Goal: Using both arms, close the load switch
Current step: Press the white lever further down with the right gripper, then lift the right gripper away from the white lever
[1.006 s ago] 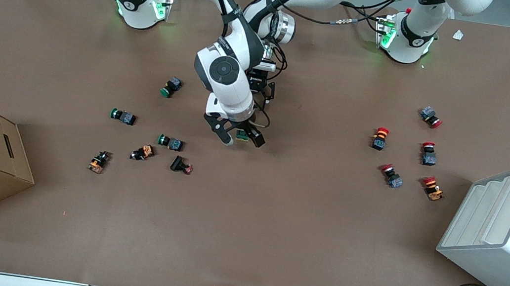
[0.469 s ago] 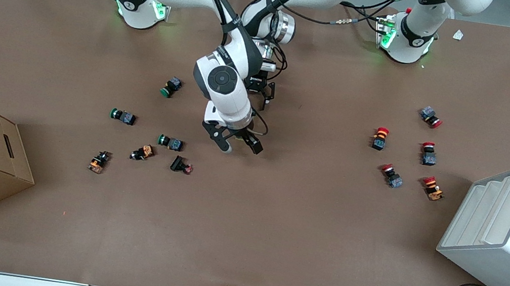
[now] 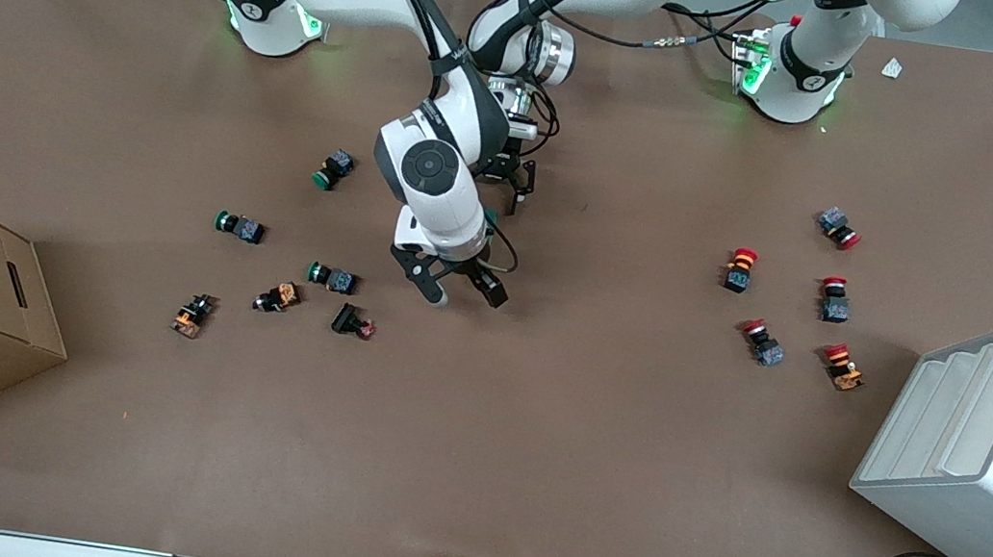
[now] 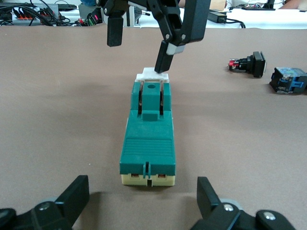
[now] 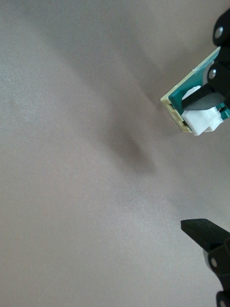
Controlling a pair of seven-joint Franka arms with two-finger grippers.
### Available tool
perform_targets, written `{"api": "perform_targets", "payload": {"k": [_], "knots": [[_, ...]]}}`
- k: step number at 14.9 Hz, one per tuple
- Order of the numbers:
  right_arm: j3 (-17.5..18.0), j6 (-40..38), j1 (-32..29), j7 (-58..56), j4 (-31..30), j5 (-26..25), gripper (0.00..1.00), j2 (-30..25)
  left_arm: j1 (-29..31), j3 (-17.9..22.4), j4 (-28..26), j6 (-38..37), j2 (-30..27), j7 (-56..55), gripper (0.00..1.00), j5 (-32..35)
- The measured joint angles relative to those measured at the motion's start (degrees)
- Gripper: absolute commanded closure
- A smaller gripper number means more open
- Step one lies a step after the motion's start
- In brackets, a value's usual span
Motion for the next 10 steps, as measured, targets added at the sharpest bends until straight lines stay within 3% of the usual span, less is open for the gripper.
{"api": "perform_targets", "payload": {"k": [7,10], "knots": [[-0.07,-0.12,-0.57,-1.41,1.03,0.00,0.00,0.43,0.00,0.01,0.00,0.00,0.00,0.00,0.01,0.00],[-0.25,-4.18,-3.26,-6.54,2.47,-0.02,0.00,0.38,0.00,0.02,0.00,0.00,0.00,0.00,0.01,0.00]]}}
